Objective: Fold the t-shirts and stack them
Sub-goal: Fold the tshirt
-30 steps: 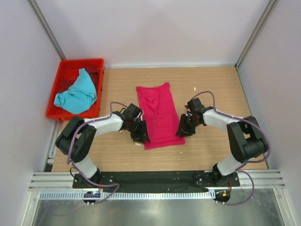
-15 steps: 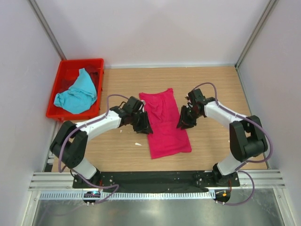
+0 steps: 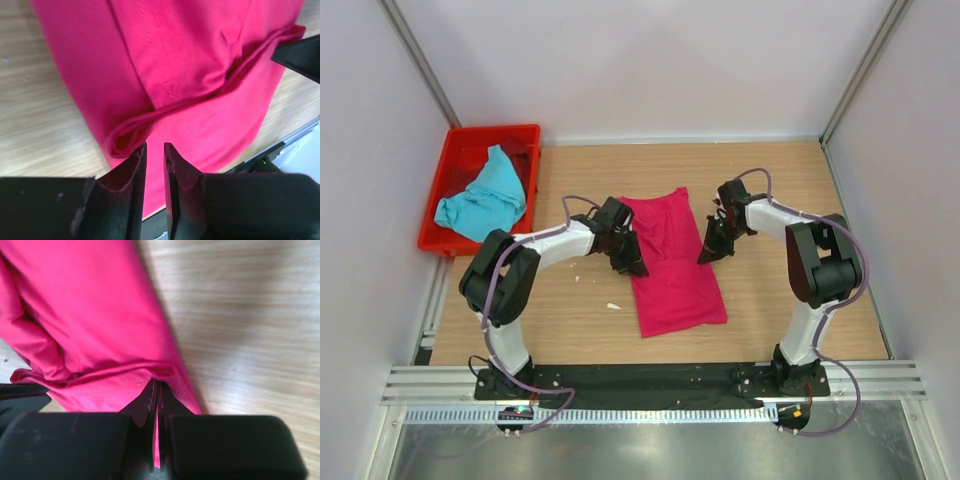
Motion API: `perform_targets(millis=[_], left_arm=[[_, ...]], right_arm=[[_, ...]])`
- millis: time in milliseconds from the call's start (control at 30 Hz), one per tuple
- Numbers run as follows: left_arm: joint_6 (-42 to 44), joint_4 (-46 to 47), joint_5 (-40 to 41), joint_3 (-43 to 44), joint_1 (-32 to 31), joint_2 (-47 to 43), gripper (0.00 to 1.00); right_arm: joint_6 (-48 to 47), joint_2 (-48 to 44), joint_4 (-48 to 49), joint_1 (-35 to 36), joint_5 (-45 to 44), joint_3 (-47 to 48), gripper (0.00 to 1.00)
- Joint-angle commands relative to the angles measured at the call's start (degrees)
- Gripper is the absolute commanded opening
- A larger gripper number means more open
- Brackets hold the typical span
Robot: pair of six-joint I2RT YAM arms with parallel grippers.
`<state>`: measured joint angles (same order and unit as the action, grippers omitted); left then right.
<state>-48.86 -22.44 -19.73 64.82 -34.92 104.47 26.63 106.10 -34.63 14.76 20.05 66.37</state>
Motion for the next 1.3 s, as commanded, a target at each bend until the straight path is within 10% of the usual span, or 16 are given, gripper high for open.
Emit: perform_targets(millis=[0, 600, 900, 1267], left_arm=[[1.83, 1.34, 0.03, 1.01, 1.69, 0.74, 0.21], [11.68, -5.59, 2.33, 7.69, 9.08, 5.32, 0.25], [7.91, -9.02, 2.23, -0.82, 7.06, -13.3, 0.56], [-14.13, 2.12, -0.85, -26.39, 0.3, -30.72, 0.43]], right_arm=[[-1.32, 0.85, 2.29, -1.93, 1.13, 0.08, 0.06], [-0.61, 6.31, 3.7, -2.28, 6.67, 2.71, 0.11], [-3.69, -6.6, -7.64, -2.55, -2.3, 2.82, 0.64], [5.26, -28.83, -3.52, -2.46, 3.24, -19.25, 0.75]])
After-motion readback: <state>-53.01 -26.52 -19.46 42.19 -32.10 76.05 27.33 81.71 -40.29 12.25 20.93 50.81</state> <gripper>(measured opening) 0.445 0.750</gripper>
